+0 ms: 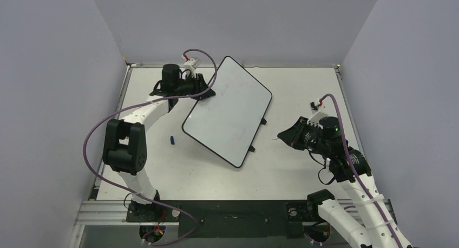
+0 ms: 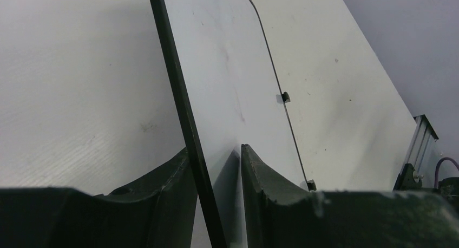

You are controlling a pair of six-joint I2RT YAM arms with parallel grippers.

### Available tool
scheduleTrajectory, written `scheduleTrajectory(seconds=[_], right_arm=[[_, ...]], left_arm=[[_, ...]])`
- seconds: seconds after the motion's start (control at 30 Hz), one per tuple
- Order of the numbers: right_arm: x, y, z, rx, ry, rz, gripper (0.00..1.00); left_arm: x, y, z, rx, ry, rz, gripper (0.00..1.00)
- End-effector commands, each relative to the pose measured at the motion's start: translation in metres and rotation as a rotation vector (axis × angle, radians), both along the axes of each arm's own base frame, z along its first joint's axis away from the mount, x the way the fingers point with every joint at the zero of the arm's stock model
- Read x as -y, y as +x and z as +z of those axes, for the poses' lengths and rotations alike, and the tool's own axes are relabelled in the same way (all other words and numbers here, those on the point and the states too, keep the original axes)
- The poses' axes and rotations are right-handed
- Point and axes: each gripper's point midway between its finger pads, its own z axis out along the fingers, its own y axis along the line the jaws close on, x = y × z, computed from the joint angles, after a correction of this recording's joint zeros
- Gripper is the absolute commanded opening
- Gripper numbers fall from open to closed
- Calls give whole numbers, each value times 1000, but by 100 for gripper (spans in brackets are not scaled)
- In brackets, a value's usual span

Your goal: Write a sentence on the whiteboard

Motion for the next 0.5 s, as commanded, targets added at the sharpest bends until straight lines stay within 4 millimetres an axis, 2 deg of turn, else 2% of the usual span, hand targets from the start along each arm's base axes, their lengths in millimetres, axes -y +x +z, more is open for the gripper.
scheduleTrajectory(seconds=[0.0,0.2,0.27,0.3,0.33,0.37,0.4,0.47], right_arm=[[1,1,1,17,-5,8,0],[-1,1,0,24,-9,27,0],[-1,0,0,32,-6,31,0],[-1,-1,0,37,-5,32,0],[-1,-1,1,45,-3,33,0],[-2,-1,-1,44,-2,34,0],[-2,0,0,49,3,33,0],[-3,-1,-3,45,11,34,0]], left_arm=[[37,-13,19,59,8,-214,30],[79,-24,23,98,70,-400,30],[87,-24,24,104,85,-436,31],[88,-25,16,72,96,-447,31],[92,-23,25,99,95,-462,31],[93,-24,19,73,103,-469,31],[95,-24,25,80,111,-480,31],[95,-23,24,73,139,-491,29]])
